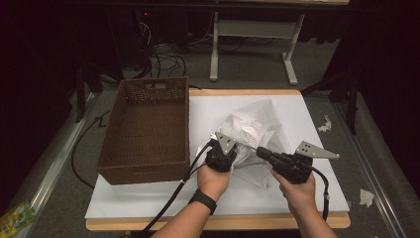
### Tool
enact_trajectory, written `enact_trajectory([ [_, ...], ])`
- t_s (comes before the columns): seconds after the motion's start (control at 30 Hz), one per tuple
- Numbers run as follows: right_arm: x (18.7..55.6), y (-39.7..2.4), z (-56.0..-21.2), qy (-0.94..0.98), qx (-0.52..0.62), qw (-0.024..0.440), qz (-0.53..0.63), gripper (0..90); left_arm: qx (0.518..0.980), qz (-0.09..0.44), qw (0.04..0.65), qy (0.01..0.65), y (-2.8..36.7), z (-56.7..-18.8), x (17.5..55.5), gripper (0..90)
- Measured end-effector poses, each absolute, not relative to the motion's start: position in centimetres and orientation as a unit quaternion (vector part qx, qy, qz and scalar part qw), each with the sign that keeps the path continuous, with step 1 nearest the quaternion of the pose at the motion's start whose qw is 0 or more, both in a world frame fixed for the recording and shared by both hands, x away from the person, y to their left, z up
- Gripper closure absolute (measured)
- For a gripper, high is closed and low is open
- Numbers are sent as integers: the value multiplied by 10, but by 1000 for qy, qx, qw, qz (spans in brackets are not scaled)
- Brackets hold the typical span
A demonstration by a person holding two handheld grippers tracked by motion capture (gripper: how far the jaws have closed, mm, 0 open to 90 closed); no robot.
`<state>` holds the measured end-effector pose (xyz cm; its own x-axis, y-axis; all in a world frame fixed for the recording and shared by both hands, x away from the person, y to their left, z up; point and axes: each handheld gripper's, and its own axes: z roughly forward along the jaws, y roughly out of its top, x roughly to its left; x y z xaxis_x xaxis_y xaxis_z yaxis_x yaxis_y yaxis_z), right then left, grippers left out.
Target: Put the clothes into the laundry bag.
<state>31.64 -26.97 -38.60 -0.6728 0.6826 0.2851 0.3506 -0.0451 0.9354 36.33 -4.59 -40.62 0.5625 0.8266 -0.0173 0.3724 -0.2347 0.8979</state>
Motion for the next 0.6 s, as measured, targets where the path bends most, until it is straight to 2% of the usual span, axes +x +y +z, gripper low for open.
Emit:
enact_trajectory([
  [0.17,313,-267,-388,683,381,132,609,900,760,207,479,387,-53,-410,359,806],
  [0.43,311,-276,-398,682,396,125,602,900,770,144,496,375,-79,-436,369,750],
  [0.5,312,-278,-400,682,400,126,600,900,772,135,499,369,-82,-441,371,701],
  [0.53,313,-280,-402,682,401,125,599,900,773,128,503,364,-82,-442,371,658],
  [0.57,314,-282,-403,682,404,127,597,900,772,126,508,361,-81,-442,371,575],
  [0.6,314,-282,-404,682,406,128,594,900,773,124,511,355,-79,-440,369,543],
])
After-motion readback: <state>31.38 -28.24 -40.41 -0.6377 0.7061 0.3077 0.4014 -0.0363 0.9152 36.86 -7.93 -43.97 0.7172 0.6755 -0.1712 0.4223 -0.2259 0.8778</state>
